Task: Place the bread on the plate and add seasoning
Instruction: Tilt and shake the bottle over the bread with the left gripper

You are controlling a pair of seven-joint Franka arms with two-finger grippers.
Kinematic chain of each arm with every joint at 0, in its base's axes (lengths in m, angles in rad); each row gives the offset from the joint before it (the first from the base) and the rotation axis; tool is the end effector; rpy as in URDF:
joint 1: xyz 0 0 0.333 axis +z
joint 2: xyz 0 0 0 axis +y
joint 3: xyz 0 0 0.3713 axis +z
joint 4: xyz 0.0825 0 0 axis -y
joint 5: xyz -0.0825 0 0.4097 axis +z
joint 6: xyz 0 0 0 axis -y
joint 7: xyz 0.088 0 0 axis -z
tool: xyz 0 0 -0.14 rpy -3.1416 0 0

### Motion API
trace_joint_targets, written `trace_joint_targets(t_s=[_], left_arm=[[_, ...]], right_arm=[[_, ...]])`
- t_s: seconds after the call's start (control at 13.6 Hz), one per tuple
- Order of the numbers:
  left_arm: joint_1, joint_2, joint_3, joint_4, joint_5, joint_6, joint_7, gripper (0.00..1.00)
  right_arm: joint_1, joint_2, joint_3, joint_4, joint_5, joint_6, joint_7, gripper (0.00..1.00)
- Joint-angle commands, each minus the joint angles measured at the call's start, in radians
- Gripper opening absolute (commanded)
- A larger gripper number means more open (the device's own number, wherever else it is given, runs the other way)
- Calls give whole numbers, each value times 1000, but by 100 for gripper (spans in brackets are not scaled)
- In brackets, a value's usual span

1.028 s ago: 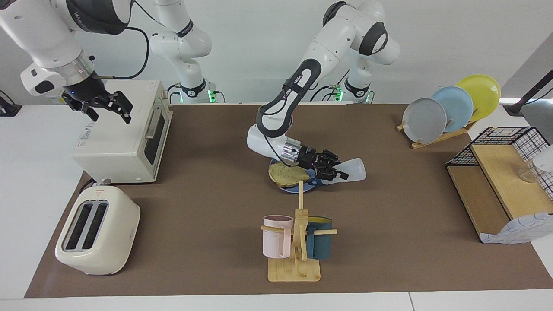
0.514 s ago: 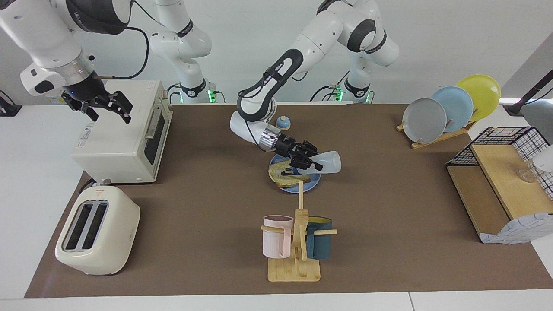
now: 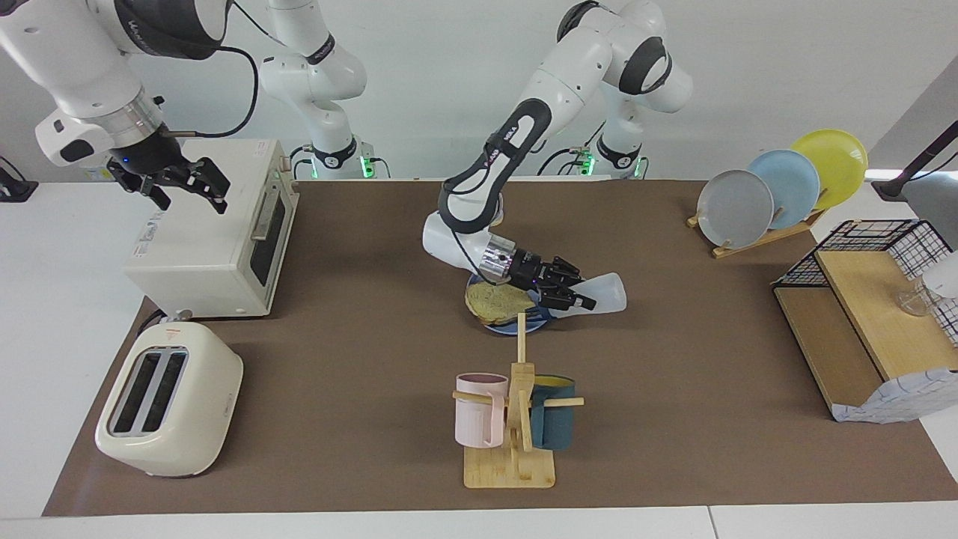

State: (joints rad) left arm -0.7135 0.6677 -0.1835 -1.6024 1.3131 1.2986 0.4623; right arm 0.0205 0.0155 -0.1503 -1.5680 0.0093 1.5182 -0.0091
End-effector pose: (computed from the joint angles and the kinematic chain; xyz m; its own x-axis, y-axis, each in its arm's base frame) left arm 0.5529 -0.4097 0.3000 0.2391 -0.2564 -0.9365 -0.8546 0.4023 -0.3283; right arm 0.5730 -0.0727 0.6349 0.9907 -0.1198 -0.0650 -0.1205 -0.9927 -0.0076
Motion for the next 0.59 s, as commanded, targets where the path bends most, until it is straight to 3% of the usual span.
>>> trace_joint_targets(t_s=[0.0,0.29,0.51], left_arm=[[-23,-14,1,-16,8,2,10,0],[-84,-31,-2,10,-62,-21,9,0],[-41,-198,-1,16,-229,45,2,0]], right_arm=[[-10,-16,8,-17,1,2,-25,100],[-10,-16,8,-17,1,2,-25,100],[-10,-16,8,-17,1,2,-25,100]])
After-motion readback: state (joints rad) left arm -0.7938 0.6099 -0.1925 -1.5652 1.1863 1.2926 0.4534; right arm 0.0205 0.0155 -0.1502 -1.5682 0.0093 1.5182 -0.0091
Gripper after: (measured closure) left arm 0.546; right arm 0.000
